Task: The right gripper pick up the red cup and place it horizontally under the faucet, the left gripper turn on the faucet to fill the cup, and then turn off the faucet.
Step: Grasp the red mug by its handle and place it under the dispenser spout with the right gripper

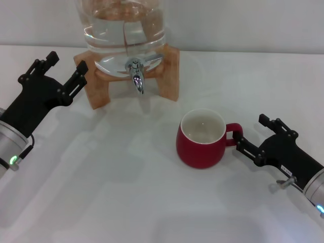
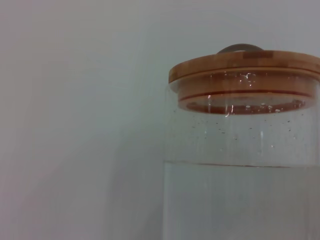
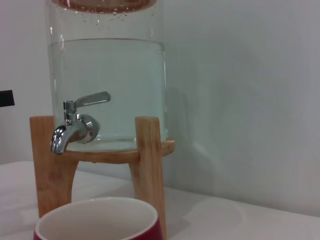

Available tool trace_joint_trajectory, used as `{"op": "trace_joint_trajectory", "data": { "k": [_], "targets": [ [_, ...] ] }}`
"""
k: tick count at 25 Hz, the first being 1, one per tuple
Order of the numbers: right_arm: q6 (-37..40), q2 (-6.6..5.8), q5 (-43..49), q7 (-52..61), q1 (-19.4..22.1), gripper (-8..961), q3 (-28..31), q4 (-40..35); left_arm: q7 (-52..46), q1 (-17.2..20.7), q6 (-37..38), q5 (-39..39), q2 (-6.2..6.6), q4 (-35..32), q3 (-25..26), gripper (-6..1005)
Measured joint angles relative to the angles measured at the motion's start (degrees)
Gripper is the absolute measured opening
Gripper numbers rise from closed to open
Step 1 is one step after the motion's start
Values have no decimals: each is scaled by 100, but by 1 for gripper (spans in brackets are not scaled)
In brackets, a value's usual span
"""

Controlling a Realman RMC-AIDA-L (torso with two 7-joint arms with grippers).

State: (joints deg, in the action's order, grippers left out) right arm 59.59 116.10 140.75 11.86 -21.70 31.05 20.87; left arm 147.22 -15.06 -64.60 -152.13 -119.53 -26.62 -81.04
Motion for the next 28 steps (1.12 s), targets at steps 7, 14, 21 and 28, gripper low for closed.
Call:
{"op": "trace_joint_trajectory", "data": {
  "k": [7, 14, 21, 28],
  "targets": [
    [-11, 0, 46, -10, -2, 796, -49, 105, 0, -53, 0, 0, 0, 33, 8, 756],
    [-159, 9, 37, -11, -67, 795, -49, 128, 0, -75, 0, 0, 0, 73, 10, 756],
    [-305, 9, 11, -14, -130, 795, -7, 128, 0, -79, 0, 0, 0, 73, 10, 757],
    [-376, 10, -3, -1, -152, 795, 143, 129, 0, -87, 0, 0, 0, 76, 10, 757]
  ]
}}
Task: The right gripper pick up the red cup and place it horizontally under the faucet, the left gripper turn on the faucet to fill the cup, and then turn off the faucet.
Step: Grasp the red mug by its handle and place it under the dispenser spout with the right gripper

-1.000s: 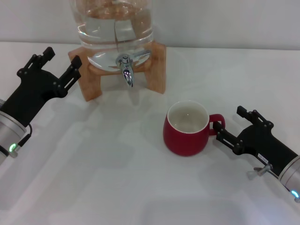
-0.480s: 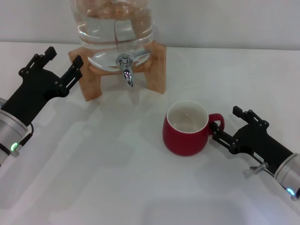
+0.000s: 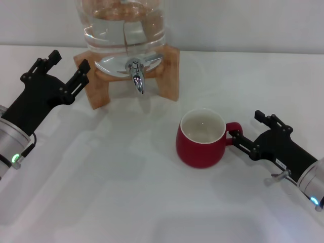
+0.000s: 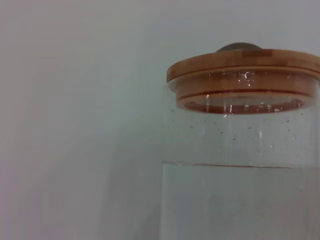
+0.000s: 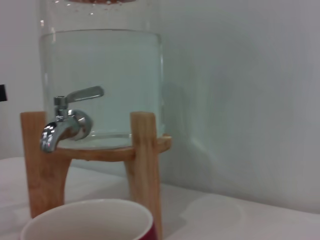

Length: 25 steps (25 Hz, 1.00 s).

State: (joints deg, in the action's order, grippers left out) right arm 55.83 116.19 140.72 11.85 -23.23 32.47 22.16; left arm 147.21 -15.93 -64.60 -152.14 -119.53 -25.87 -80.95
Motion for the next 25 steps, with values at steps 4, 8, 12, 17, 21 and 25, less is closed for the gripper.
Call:
{"op": "trace_joint_trajectory", "data": {
  "k": [4, 8, 12, 17, 21, 25],
  "targets": [
    [-35, 0, -1, 1, 0, 796, 100, 3, 0, -6, 1, 0, 0, 3, 0, 757],
    [-44, 0, -19, 2, 2, 796, 155, 13, 0, -7, 5, 0, 0, 3, 0, 757],
    [-51, 0, -103, 1, 3, 796, 160, 30, 0, -7, 7, 0, 0, 3, 0, 757],
    [-93, 0, -138, -19, 3, 796, 163, 75, 0, -15, 9, 0, 0, 4, 0, 756],
    [-193, 0, -141, -19, -14, 796, 157, 85, 0, -34, 10, 0, 0, 19, 0, 756],
    [-336, 0, -141, -2, -63, 773, 132, 88, 0, -34, 9, 0, 0, 20, 0, 756]
  ]
}}
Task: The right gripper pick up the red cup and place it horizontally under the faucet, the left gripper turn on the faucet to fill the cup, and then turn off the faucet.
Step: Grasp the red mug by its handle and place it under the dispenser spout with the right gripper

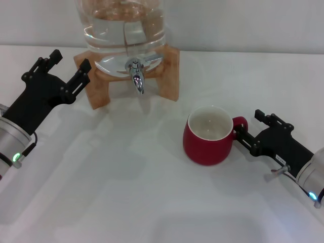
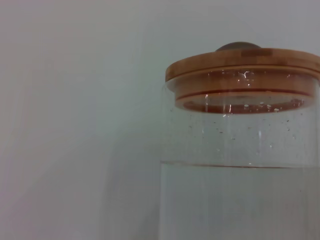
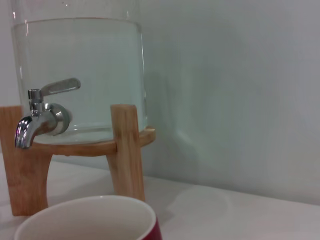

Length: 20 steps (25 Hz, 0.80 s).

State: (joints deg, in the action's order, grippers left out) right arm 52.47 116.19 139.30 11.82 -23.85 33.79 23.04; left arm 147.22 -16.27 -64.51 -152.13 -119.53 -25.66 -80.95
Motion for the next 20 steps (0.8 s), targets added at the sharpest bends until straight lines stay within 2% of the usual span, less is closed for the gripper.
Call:
{"op": "trace_joint_trajectory", "data": {
  "k": [5, 13, 18, 20],
  "targets": [
    [-34, 0, 26, 2, -24, 656, -12, 0, 0, 1, 0, 0, 0, 0, 0, 757],
    [-36, 0, 35, 6, -29, 382, -13, 7, 0, 2, 0, 0, 0, 0, 0, 757],
    [-22, 0, 32, 12, -23, 156, -13, 7, 0, 1, 0, 0, 0, 5, 0, 757],
    [-16, 0, 37, 12, -23, 148, -13, 7, 0, 0, 0, 0, 0, 29, 0, 757]
  ]
}}
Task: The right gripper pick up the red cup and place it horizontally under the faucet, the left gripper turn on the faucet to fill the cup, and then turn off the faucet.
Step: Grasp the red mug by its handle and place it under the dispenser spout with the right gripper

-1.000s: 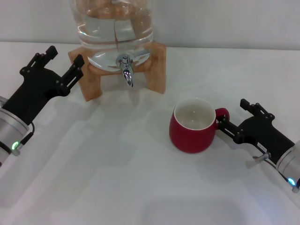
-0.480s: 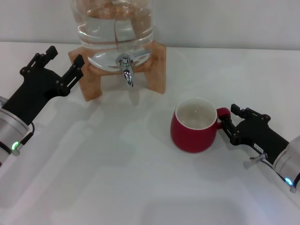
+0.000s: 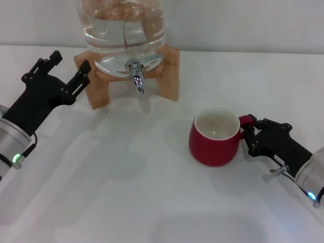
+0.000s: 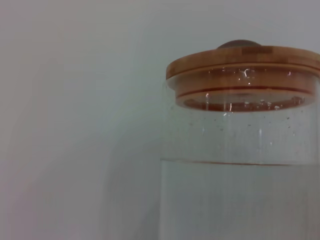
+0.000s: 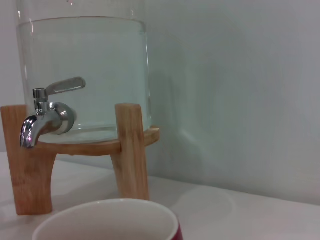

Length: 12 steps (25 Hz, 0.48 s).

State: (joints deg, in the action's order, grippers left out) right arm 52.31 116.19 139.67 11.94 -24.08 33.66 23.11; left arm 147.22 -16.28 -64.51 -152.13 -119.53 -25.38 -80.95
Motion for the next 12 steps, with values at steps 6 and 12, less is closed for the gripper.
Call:
{"op": "trace_joint_trajectory", "data": {
  "k": [6, 12],
  "targets": [
    [15, 0, 17, -24, -18, 127, -9, 2, 0, -19, 0, 0, 6, 36, 0, 757],
    [17, -3, 17, -31, -40, 127, -33, 80, 0, -23, 0, 0, 8, 37, 0, 757]
  ]
}}
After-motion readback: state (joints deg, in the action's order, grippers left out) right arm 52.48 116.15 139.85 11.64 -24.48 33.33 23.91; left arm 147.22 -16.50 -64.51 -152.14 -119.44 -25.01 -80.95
